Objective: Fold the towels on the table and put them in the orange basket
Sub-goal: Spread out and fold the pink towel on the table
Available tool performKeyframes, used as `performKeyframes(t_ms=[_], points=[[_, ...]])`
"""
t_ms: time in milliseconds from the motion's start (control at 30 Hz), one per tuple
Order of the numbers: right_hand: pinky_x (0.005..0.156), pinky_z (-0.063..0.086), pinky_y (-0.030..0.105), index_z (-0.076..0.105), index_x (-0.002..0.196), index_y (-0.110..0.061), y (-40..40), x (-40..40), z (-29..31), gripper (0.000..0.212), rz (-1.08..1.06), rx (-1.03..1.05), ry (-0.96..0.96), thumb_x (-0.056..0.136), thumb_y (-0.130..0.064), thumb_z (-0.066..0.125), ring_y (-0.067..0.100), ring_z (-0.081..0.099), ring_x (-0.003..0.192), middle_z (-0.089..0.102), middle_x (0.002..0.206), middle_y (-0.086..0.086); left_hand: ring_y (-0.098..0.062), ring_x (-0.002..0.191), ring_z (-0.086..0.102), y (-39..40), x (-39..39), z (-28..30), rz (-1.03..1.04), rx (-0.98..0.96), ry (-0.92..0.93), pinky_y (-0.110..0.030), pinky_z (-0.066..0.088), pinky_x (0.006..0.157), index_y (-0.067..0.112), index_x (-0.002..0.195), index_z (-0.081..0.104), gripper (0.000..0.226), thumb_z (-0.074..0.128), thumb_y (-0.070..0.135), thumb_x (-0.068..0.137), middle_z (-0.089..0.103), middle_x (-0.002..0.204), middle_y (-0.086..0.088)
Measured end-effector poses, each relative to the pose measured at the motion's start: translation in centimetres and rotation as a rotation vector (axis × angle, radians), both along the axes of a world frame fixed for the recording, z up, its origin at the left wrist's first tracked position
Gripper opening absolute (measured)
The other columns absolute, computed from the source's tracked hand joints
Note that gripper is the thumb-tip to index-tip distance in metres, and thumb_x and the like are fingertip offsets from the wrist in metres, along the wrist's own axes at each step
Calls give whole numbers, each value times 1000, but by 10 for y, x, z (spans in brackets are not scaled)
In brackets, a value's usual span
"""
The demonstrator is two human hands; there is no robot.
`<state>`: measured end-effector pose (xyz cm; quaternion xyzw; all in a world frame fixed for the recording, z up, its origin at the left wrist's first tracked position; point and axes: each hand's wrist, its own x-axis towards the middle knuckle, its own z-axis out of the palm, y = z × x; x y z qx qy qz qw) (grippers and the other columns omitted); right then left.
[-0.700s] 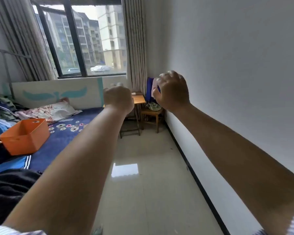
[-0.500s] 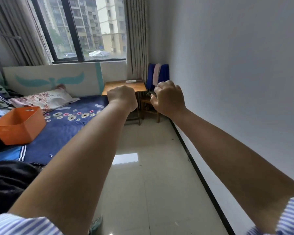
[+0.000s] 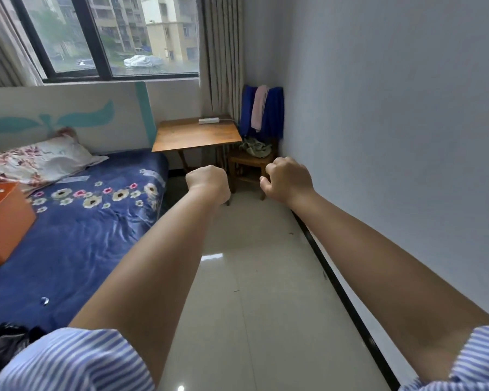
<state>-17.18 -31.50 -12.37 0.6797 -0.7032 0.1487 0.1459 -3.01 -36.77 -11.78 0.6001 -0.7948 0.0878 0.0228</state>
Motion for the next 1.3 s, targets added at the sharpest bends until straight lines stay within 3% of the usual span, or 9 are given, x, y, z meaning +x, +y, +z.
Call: performKeyframes(t_ms=[133,300,467,600,733,967,1067,1167,1300], points=[[78,43,34,61,102,-1,-83,-35,-8,36,-38,35,7,92,-31,42,31,53,101,60,107,16,-28,95,60,-86,-29,-8,-37,23,6,-28,36,63,8,102,63,22,47,14,89,62,102,-9],[76,42,34,61,103,-1,-192,-93,-11,36,-5,29,87,92,-31,43,31,53,99,60,106,16,-24,77,50,-194,-75,-10,-23,54,40,-23,28,48,8,96,61,18,46,14,89,51,85,-7],[74,42,32,61,103,-3,-317,-159,4,35,42,-4,119,92,-30,42,28,54,96,61,104,14,-21,69,44,-319,-125,8,42,65,96,-26,30,51,8,102,57,20,45,19,91,47,85,-7],[78,44,34,59,109,-3,-414,-201,9,33,11,-10,19,91,-27,44,29,54,99,60,107,14,-22,75,46,-412,-157,15,66,56,127,-26,29,50,9,101,59,20,46,21,90,48,87,-8],[78,45,33,58,110,-4,-505,-228,-3,32,-1,-2,-18,91,-25,45,29,54,100,61,108,14,-22,78,46,-500,-179,12,72,27,131,-30,36,61,9,100,61,20,49,20,88,50,90,-8],[80,46,34,57,115,-4,-676,-265,-17,33,-32,2,-42,91,-22,44,30,54,102,60,111,15,-25,99,54,-683,-214,0,29,39,66,-29,35,64,8,111,59,28,48,16,87,57,114,-11],[80,47,36,58,112,-2,-744,-283,-15,32,-69,21,-67,91,-21,44,30,54,101,61,110,16,-25,94,55,-757,-233,1,-21,51,70,-28,37,60,8,107,61,25,49,16,86,58,105,-10],[79,46,34,59,110,-2,-804,-305,-16,30,-103,27,-89,91,-20,44,30,54,101,61,109,16,-27,93,56,-825,-258,2,-72,51,105,-30,40,65,9,103,63,23,49,12,85,61,103,-10],[79,47,35,59,108,-2,-871,-340,-21,30,-150,62,-92,91,-20,43,29,54,100,61,109,15,-23,78,48,-900,-298,-5,-117,87,106,-31,38,64,8,94,62,16,48,13,86,51,86,-8]])
